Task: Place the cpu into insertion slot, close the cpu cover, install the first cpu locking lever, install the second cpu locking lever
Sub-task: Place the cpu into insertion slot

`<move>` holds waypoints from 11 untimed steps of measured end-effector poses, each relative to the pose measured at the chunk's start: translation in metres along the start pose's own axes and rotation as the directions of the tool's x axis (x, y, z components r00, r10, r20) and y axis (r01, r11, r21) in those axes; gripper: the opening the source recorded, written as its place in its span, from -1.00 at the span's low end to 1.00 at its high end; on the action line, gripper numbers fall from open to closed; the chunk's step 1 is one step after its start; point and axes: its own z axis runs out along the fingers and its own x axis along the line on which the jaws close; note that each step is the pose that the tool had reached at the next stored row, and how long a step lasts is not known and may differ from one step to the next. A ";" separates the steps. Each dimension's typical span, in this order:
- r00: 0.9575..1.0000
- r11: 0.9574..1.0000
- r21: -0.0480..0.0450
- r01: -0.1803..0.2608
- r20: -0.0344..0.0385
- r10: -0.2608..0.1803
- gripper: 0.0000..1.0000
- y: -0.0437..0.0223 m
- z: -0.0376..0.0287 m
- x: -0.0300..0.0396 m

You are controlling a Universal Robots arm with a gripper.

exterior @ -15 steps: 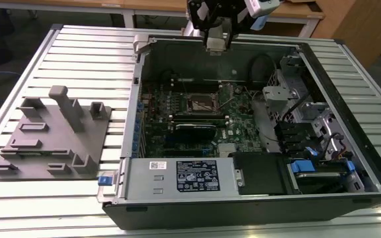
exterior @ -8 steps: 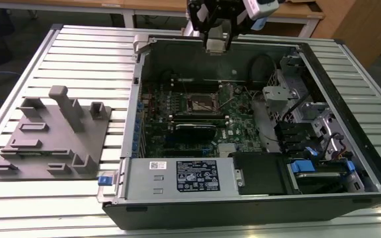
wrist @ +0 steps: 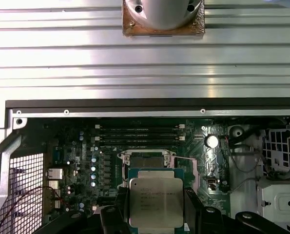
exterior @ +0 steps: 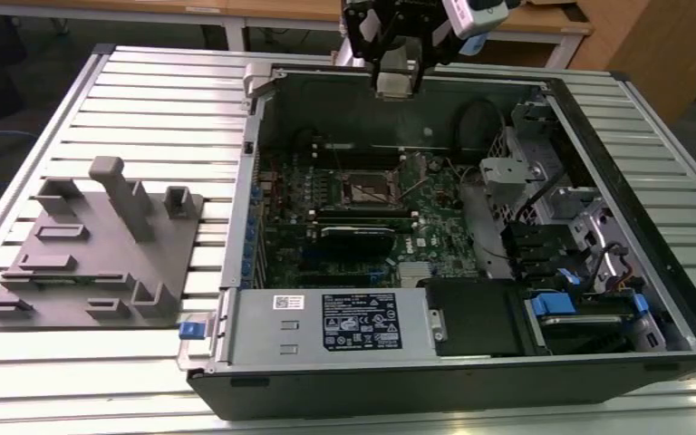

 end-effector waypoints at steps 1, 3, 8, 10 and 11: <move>1.000 1.000 0.000 0.000 0.000 0.000 0.08 0.0000 0.0000 0.0000; 1.000 1.000 0.000 0.000 0.000 0.000 0.08 0.0000 0.0005 0.0000; 1.000 1.000 0.000 0.000 0.000 0.000 0.08 -0.0002 0.0020 0.0000; 1.000 1.000 0.000 0.000 0.000 0.000 0.08 -0.0002 0.0022 0.0000; 1.000 1.000 0.000 0.000 0.000 0.000 0.08 -0.0002 0.0022 0.0000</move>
